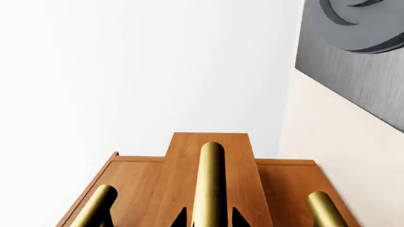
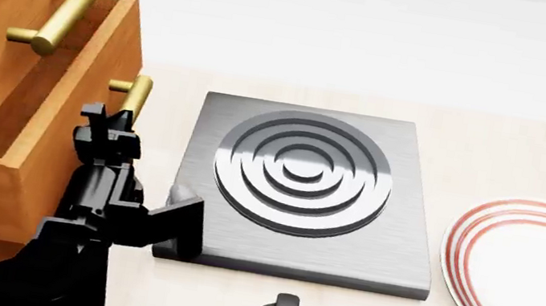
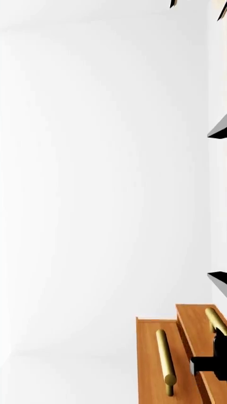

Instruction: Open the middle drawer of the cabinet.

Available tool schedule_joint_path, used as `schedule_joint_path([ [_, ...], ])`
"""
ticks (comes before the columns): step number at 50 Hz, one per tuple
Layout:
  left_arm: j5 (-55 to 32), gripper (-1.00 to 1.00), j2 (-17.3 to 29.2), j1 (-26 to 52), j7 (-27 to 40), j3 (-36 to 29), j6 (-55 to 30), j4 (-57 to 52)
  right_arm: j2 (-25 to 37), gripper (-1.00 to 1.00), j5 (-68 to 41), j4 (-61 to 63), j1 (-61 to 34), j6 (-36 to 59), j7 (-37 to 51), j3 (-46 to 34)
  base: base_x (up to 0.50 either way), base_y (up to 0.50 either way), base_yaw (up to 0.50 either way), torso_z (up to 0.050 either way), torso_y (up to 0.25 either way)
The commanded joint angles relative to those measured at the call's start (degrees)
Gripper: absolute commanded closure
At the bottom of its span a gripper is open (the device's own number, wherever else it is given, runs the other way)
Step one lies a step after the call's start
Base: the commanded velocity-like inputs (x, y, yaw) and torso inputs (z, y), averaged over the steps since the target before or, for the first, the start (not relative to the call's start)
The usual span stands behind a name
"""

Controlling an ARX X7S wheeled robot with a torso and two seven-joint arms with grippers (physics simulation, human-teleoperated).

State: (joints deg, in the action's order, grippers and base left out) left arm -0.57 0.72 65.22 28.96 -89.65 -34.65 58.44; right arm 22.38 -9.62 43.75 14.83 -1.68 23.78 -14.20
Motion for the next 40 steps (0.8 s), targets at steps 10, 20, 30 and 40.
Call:
schedule_joint_path([
  [10,6.4,1.00,-0.7,0.5,0.4,-0.8,-3.1,-7.3,0.4,-1.00,-0.3,0.0,-0.1,-0.2,0.3,-0.1,-0.01,0.00,0.00,0.000,0.002],
  [20,7.9,1.00,-0.7,0.5,-0.4,-0.9,-4.9,-11.6,0.6,-1.00,-0.5,0.0,-0.2,-0.3,0.4,-0.2,-0.01,0.00,0.00,0.000,0.002],
  [30,9.4,1.00,-0.7,0.5,-0.8,-1.0,-5.8,-14.7,0.7,-1.00,-0.8,-0.1,-0.3,-0.3,0.5,-0.3,-0.01,0.00,0.00,0.000,0.003],
  [40,11.1,1.00,-0.7,0.8,-1.6,-1.0,-7.0,-17.5,0.9,-1.00,-0.8,0.0,-0.2,-0.5,0.6,-0.4,-0.01,0.00,0.00,0.000,0.003],
])
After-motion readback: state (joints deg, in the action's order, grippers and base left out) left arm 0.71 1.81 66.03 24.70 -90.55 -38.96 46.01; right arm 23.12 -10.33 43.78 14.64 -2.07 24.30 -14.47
